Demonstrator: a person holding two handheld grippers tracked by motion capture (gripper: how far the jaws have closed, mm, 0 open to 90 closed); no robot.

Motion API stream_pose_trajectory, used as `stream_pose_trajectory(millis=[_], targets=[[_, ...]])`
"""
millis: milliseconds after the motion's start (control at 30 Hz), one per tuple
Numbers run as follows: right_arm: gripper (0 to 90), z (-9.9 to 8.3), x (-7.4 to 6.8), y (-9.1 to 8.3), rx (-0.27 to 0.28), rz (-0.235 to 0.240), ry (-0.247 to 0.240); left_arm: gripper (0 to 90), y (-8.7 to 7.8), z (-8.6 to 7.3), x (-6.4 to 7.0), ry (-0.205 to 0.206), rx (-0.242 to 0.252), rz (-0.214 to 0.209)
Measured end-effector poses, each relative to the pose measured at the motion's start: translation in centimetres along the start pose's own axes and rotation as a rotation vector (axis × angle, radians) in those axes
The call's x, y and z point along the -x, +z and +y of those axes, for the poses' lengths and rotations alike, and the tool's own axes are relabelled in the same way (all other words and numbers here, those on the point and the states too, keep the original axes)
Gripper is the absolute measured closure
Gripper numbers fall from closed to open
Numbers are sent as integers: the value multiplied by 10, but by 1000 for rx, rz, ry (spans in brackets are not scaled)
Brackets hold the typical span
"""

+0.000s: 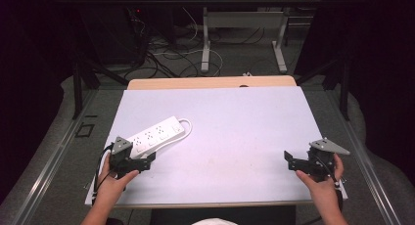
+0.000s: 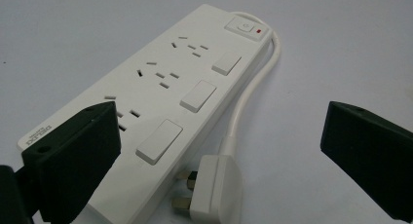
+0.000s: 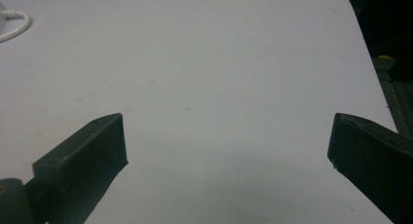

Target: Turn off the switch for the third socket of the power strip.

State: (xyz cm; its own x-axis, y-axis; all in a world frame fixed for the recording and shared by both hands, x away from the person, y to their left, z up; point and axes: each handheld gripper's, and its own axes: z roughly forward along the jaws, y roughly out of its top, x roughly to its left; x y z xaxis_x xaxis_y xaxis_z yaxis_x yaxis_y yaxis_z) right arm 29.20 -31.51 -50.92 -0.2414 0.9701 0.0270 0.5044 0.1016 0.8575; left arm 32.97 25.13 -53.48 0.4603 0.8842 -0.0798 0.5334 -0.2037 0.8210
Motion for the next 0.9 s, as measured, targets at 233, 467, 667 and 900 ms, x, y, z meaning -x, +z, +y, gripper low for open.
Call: stream_pose_trajectory(millis=[233,467,667,900], targets=[[33,-12,-2,-3,5,-5,-6,9,-1,1,0,13,-6,5],[35,-13,-8,-2,33,-14,-61,10,-6,1,3,-13,22,-1],[40,-12,-10,-4,37,-11,-60,17,-6,3,3,-9,-1,-5],[53,-13,-9,-3,40,-4,-54,30,-8,16,-2,-17,-19,12]])
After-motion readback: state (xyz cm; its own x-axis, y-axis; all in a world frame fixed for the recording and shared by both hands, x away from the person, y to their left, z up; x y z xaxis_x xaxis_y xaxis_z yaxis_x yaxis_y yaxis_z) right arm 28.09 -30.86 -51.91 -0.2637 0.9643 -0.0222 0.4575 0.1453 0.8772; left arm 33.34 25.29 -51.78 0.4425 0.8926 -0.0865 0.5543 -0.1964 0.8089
